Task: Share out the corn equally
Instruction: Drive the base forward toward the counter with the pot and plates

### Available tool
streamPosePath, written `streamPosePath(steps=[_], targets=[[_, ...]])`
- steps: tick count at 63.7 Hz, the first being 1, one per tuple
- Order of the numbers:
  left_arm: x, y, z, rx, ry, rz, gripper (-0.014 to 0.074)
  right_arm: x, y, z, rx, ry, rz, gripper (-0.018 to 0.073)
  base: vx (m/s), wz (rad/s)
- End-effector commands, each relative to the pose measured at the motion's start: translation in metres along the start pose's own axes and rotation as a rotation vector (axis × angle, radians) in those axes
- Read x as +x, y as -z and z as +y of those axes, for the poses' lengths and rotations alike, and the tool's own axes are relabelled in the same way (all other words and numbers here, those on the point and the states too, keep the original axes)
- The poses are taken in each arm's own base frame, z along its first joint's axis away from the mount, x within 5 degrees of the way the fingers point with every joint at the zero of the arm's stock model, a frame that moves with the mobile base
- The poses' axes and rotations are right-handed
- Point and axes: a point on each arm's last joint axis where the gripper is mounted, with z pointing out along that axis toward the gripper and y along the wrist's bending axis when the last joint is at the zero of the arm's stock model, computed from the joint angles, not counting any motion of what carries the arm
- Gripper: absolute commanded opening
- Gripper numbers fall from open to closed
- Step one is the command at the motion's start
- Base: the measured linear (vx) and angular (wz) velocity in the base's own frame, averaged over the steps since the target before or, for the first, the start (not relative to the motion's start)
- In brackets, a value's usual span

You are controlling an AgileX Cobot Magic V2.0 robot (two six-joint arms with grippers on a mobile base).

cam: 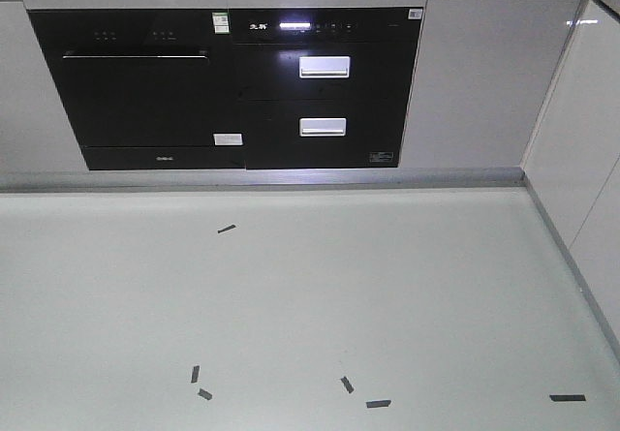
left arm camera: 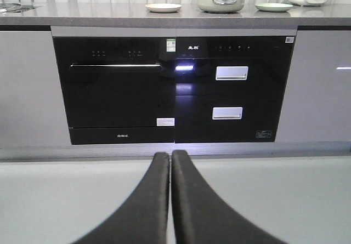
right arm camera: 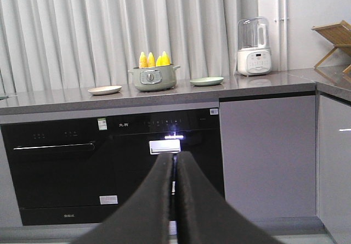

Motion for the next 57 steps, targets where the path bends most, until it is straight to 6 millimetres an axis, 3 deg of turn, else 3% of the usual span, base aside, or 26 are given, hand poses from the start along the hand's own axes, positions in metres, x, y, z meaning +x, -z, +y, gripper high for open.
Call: streamPosePath(steps=[1, 57], targets=[[-0.0028, 0.0004, 0.0001, 0.003, 0.008, -0.079, -0.0006, -0.0039, 0.0004, -0.0006, 0.008, 0.02, -0.064, -0.0003, 0.04, 0.05], [-0.0028, 0.0004, 0.0001, 0.003, 0.008, -0.079, -0.0006, -0.0039, 0.0004, -0.0006, 0.008, 0.02, -0.064, -0.0003, 0.06, 0.04]])
